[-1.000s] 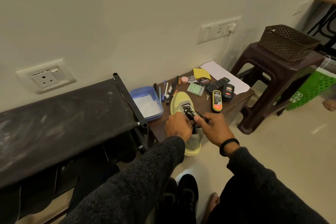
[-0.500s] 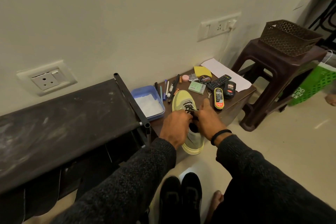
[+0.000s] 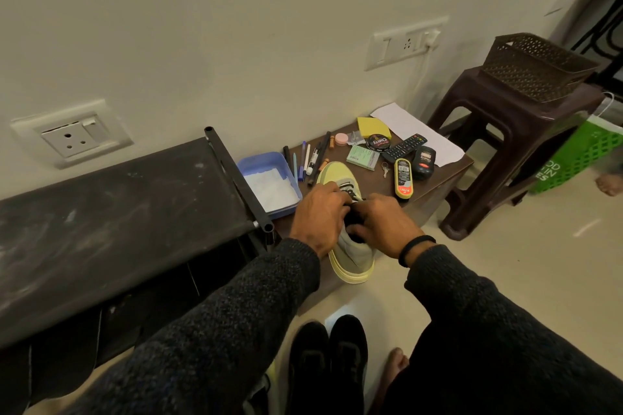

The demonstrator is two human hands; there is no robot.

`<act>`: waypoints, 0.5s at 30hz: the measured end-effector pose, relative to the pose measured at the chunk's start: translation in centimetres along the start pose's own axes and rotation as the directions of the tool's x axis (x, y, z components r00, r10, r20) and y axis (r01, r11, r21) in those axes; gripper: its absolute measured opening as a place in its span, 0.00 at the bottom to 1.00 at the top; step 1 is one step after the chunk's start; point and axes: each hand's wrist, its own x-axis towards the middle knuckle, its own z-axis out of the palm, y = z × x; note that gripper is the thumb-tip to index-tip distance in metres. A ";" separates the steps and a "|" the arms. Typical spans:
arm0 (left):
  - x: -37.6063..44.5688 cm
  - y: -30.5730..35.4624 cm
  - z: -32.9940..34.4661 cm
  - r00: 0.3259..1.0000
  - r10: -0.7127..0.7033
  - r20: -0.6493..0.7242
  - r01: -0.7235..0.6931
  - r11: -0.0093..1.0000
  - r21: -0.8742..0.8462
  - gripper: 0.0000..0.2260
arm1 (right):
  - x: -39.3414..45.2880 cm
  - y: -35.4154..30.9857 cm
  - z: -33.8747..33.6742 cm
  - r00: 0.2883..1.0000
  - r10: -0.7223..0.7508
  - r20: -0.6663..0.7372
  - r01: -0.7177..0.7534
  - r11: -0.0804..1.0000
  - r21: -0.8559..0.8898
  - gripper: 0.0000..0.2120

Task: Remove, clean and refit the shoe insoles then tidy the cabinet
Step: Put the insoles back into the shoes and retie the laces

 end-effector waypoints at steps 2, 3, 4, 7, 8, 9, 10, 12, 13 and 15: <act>0.1 0.1 -0.2 1.000 0.005 -0.008 -0.006 1.000 -0.011 0.09 | -0.6 0.0 -0.3 0.999 -0.025 -0.024 0.027 0.998 0.057 0.11; 0.1 0.2 -0.3 1.000 0.006 -0.008 -0.006 1.000 -0.020 0.09 | -0.9 -0.1 -0.4 0.999 -0.035 -0.038 0.037 0.996 0.079 0.11; 0.0 0.3 -0.3 1.000 0.004 -0.006 -0.005 1.000 -0.027 0.09 | -1.2 -0.1 -0.3 0.998 -0.039 -0.045 0.044 0.994 0.097 0.12; 0.0 0.6 -0.2 1.000 -0.020 0.000 0.020 0.999 -0.026 0.07 | -1.8 0.2 0.2 0.998 -0.022 -0.055 0.029 0.991 0.129 0.12; -0.1 0.6 -0.1 1.000 -0.028 -0.002 0.028 0.999 -0.024 0.06 | -1.9 0.4 0.5 0.998 -0.015 -0.067 0.023 0.992 0.123 0.11; -0.2 0.6 0.0 0.999 -0.032 -0.001 0.032 0.999 -0.018 0.06 | -2.1 0.6 0.7 0.997 -0.003 -0.072 0.011 0.994 0.108 0.10; -0.4 0.7 0.0 1.000 -0.029 0.003 0.029 1.000 -0.005 0.07 | -2.2 0.7 0.9 0.996 0.006 -0.086 0.003 0.995 0.099 0.09; -0.7 0.8 0.1 1.000 0.001 0.001 -0.001 0.999 0.037 0.08 | -2.3 0.8 1.0 0.991 0.025 -0.130 -0.008 0.991 0.131 0.08; -0.9 0.7 0.1 1.000 0.023 0.000 -0.022 0.997 0.073 0.08 | -2.3 0.8 1.0 0.988 0.045 -0.150 -0.021 0.987 0.158 0.07; -1.1 0.6 0.3 0.998 0.060 0.011 -0.061 0.985 0.162 0.07 | -1.9 0.8 1.2 0.979 0.108 -0.171 -0.074 0.978 0.193 0.06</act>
